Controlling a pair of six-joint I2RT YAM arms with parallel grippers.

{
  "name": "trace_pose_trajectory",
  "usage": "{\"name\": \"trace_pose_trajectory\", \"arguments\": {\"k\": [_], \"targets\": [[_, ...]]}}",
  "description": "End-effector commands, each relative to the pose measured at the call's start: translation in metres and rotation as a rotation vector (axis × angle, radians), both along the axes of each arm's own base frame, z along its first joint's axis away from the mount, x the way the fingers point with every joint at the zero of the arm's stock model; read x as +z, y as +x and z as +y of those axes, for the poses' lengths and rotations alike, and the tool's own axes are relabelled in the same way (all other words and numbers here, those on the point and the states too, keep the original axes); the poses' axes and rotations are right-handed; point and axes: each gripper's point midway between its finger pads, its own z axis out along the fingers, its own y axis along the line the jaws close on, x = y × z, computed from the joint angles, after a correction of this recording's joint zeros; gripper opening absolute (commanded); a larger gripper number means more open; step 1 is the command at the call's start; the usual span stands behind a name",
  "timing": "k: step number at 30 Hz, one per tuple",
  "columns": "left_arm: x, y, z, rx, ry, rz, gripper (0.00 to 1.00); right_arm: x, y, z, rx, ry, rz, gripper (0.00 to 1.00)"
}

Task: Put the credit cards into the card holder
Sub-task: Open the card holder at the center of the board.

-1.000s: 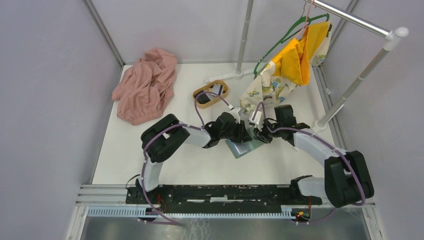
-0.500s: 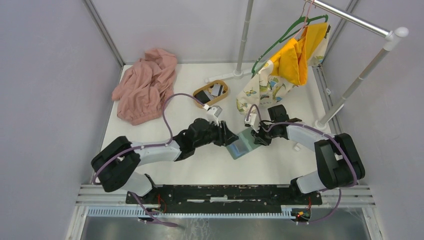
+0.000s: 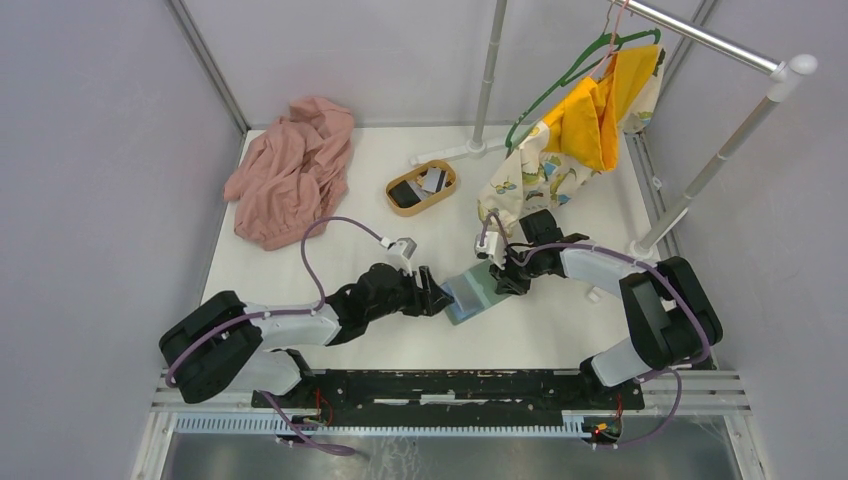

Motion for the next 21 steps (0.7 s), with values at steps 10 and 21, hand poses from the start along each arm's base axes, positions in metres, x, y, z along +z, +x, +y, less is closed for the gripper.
{"name": "trace_pose_trajectory", "arguments": {"k": [10, 21], "targets": [[0.007, 0.009, -0.016, 0.052, -0.093, 0.045, 0.74, -0.006, -0.016, 0.007, 0.013, -0.01, 0.077, 0.23], [0.006, 0.015, -0.03, 0.048, -0.129, 0.061, 0.76, -0.006, -0.019, 0.011, 0.028, -0.011, 0.076, 0.23]]}}
